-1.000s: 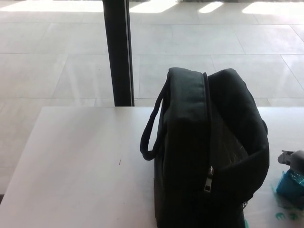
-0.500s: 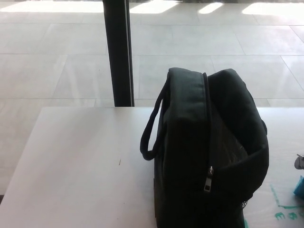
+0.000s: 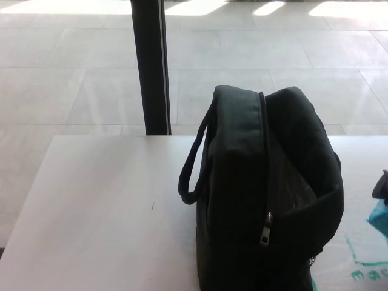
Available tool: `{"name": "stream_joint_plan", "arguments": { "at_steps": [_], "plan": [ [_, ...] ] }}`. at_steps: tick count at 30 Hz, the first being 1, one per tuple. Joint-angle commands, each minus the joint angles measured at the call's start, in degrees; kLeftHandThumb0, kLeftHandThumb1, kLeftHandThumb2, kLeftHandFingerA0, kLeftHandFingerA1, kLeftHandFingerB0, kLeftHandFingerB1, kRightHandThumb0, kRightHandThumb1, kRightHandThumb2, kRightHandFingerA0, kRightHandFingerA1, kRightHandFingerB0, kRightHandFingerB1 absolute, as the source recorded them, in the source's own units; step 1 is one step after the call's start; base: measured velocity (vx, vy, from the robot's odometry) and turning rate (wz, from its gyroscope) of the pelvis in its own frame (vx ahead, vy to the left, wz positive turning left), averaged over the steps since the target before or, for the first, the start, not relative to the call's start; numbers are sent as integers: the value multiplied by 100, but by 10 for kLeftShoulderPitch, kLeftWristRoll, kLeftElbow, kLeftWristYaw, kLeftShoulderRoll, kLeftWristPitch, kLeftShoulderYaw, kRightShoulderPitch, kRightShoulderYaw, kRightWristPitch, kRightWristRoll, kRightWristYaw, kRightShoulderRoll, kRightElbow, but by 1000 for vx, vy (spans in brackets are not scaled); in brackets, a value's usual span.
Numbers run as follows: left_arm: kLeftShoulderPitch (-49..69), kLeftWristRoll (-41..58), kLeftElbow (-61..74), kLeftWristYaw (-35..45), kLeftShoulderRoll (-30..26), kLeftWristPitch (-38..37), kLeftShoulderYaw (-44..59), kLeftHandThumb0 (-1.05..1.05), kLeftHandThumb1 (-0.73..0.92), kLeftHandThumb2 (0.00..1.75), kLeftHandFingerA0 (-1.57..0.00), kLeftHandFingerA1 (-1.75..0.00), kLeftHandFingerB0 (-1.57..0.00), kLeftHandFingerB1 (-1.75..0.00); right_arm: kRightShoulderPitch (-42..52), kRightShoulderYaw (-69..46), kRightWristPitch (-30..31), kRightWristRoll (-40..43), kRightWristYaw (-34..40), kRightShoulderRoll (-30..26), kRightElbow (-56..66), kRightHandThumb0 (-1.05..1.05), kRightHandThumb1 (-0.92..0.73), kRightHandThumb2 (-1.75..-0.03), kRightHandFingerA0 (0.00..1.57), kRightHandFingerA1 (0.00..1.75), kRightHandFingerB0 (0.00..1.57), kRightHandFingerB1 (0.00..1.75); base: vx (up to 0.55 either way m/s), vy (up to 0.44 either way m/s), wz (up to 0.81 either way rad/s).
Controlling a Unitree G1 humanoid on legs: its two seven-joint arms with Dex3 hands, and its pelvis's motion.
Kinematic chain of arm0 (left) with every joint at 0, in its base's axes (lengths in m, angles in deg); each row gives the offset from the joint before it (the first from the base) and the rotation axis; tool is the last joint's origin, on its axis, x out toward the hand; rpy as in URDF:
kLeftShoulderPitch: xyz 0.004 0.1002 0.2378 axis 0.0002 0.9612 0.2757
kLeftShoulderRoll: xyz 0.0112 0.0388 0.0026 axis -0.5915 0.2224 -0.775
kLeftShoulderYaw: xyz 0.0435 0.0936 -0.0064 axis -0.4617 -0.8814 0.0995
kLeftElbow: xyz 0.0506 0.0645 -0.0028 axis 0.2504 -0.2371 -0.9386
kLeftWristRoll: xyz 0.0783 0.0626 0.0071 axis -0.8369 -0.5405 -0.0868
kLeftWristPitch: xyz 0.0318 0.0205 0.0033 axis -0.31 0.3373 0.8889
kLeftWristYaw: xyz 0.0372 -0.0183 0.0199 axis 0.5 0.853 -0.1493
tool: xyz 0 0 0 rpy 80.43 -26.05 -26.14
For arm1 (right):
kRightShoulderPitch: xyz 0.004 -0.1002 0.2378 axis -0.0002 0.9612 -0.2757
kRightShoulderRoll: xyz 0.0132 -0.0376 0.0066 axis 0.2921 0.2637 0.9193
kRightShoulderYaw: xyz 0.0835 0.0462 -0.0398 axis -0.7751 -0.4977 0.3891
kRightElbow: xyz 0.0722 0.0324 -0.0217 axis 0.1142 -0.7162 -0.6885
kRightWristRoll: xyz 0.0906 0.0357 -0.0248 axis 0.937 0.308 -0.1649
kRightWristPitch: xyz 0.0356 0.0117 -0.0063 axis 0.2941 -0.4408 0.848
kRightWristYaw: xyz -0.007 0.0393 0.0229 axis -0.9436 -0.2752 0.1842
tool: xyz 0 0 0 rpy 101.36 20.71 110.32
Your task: The robot uses its right hand to pick up the cube kept on the middle of the desk and put it inside the bag next to it
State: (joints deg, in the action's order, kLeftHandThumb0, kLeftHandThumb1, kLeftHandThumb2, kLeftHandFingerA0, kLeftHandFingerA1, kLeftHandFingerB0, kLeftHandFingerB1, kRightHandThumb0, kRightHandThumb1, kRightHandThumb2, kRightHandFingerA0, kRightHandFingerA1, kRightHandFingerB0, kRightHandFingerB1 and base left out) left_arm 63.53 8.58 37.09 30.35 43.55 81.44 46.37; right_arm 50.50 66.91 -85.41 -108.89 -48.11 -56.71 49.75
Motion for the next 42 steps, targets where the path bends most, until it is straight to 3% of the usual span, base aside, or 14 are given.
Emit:
{"name": "stream_joint_plan", "arguments": {
  "at_steps": [1, 3, 7, 13, 15, 21, 23, 24, 25, 27, 32, 33, 41, 42],
  "plan": [
    [-2, -8, 2, 1, -3, -4, -5, -56, 48, 91, -32, -61, -19, -50, -44, -88, -18, 83, -6, 23, 1, -16, -60, -96, 76, 169, 71, 140, 0, 0, 0],
    [-1, -3, 5, 4, -2, 0, -2, -58, 48, 90, -31, -61, -19, -50, -66, -109, -24, 92, -11, 25, -10, -16, -61, -89, 79, 161, 81, 97, 0, 0, 0],
    [0, 0, 9, 1, -3, 10, 1, -59, 49, 90, -31, -61, -21, -51, -121, -146, -84, 125, -10, 35, -69, -9, -48, -120, 84, 170, 76, 156, 0, 0, 0],
    [3, -7, 3, 3, -5, -2, -4, -64, 50, 89, -29, -59, -21, -50, -200, -170, -55, 149, -42, 54, -55, -21, -51, -115, 117, 139, 94, 125, 0, 0, 0],
    [1, -5, 0, 4, -5, 1, -3, -57, 66, 59, -30, -51, -29, -40, -206, -177, -50, 167, -57, 66, -18, -12, -46, -125, 90, 170, 77, 154, 0, 0, 0],
    [4, -5, 6, -1, -4, 4, -2, -56, 48, 91, -32, -62, -20, -51, -195, -149, 5, 176, -116, 93, 138, -22, -48, -118, 118, 142, 96, 129, 0, 0, 0],
    [2, -9, 3, -3, -6, 2, -4, -59, 48, 90, -33, -61, -22, -51, -186, -126, 31, 161, -132, 99, 189, -15, -47, -119, 87, 175, 75, 161, 0, 0, 0],
    [1, -4, 4, -6, -3, 10, -1, -55, 65, 58, -35, -52, -34, -41, -176, -110, 31, 153, -137, 105, 217, -14, -49, -117, 89, 175, 77, 159, 0, 0, 0],
    [0, -6, 3, -7, -4, 9, -2, -56, 65, 58, -35, -52, -34, -41, -171, -100, 30, 145, -138, 107, 228, -24, -50, -115, 119, 139, 99, 128, 0, 0, 0],
    [-1, -7, 3, -9, -5, 11, -4, -55, 65, 59, -37, -51, -35, -40, -168, -95, 42, 143, -143, 107, 242, -16, -51, -119, 89, 175, 76, 158, 0, 0, 0],
    [2, -8, 6, -12, -4, 13, -6, -54, 66, 58, -35, -53, -34, -41, -131, -70, 75, 149, -169, 114, 310, -19, -48, -116, 117, 141, 97, 130, 0, 0, 0],
    [4, -11, 6, -13, -4, 9, -7, -56, 65, 58, -37, -52, -35, -41, -122, -68, 73, 152, -173, 115, 319, -16, -51, -115, 86, 175, 72, 164, 0, 0, 0],
    [7, -9, 3, -5, -7, -3, -7, -55, 49, 91, -33, -61, -21, -51, -69, -61, 48, 153, -208, 98, 370, -18, -49, -117, 88, 175, 72, 164, 0, 0, 0],
    [5, -11, -3, -5, -6, -7, -7, -56, 68, 58, -35, -53, -34, -41, -64, -61, 39, 152, -210, 94, 366, -27, -49, -116, 117, 139, 99, 128, 0, 0, 0]
  ]
}}
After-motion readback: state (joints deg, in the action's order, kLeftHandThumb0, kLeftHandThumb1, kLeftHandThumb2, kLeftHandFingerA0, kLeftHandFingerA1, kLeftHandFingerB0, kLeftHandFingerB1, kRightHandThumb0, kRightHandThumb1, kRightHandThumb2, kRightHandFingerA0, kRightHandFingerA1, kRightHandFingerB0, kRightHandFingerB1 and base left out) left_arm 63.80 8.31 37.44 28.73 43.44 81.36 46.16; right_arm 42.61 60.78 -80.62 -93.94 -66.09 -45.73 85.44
